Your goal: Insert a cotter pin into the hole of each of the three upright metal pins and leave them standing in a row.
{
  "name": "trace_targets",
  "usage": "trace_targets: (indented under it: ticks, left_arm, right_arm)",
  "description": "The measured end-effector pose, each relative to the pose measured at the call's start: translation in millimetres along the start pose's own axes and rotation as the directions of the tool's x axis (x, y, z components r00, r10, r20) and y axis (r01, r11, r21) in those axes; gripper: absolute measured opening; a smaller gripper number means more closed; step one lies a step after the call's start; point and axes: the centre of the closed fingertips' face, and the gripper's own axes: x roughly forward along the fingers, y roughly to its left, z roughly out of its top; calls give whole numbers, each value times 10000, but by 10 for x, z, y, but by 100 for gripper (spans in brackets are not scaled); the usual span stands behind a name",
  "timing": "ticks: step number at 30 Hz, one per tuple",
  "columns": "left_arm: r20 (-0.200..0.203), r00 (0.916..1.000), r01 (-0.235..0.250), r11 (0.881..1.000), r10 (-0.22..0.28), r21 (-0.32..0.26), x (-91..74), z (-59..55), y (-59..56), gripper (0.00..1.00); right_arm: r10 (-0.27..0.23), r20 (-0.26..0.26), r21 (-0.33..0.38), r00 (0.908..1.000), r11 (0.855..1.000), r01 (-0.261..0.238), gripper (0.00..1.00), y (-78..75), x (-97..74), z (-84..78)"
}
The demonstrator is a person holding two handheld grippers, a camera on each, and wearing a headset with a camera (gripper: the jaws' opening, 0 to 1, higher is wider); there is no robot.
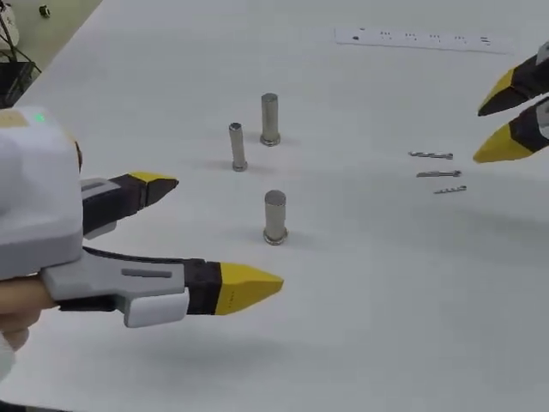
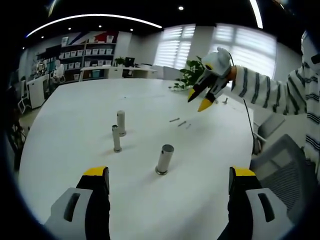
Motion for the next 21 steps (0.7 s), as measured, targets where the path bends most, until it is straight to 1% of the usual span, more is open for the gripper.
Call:
trace_targets:
  ticks: [2,3,4,6,8,10,13,15,17,21]
  left_arm:
    - [60,10000,1,10000,-1,-50,-4,11,-4,99]
    - [70,10000,0,10000,1,-64,-6,14,-9,99]
    - [60,10000,6,10000,-5,-79,-8,12,-11,99]
    - [-20,10000,-37,9999,36,-159,-11,-7,-9,99]
    - [-53,9999,-90,9998,90,-152,-12,-20,-3,99]
    - [-135,9997,-180,9998,180,-53,-9,-35,-12,99]
    - [-142,9997,-206,9998,207,81,-5,-18,-50,99]
    - [-130,9997,-211,9997,212,98,-1,-12,-60,99]
    - [-124,9997,-216,9997,217,96,2,-13,-67,99]
    - [-147,9997,-194,9998,194,30,0,-30,-83,99]
  right_arm:
    - [105,-105,-73,9999,9999,-105,27,-11,48,-1]
    - [170,-303,-226,9994,9996,-177,26,-16,80,-16]
    - [215,-362,-310,9991,9993,-227,26,-16,102,-17]
    - [355,-466,-145,9983,9992,-363,24,-17,164,-23]
    - [454,-508,-216,9977,9987,-465,24,-16,216,-28]
    - [580,-682,-252,9960,9979,-598,22,-16,296,-59]
    - [720,-796,-262,9942,9969,-743,19,-22,367,-87]
    - [766,-971,-266,9923,9965,-795,18,-22,402,-114]
    - [862,-1127,-351,9899,9953,-907,17,34,431,-143]
    - [928,-1337,-457,9867,9940,-997,15,48,488,-177]
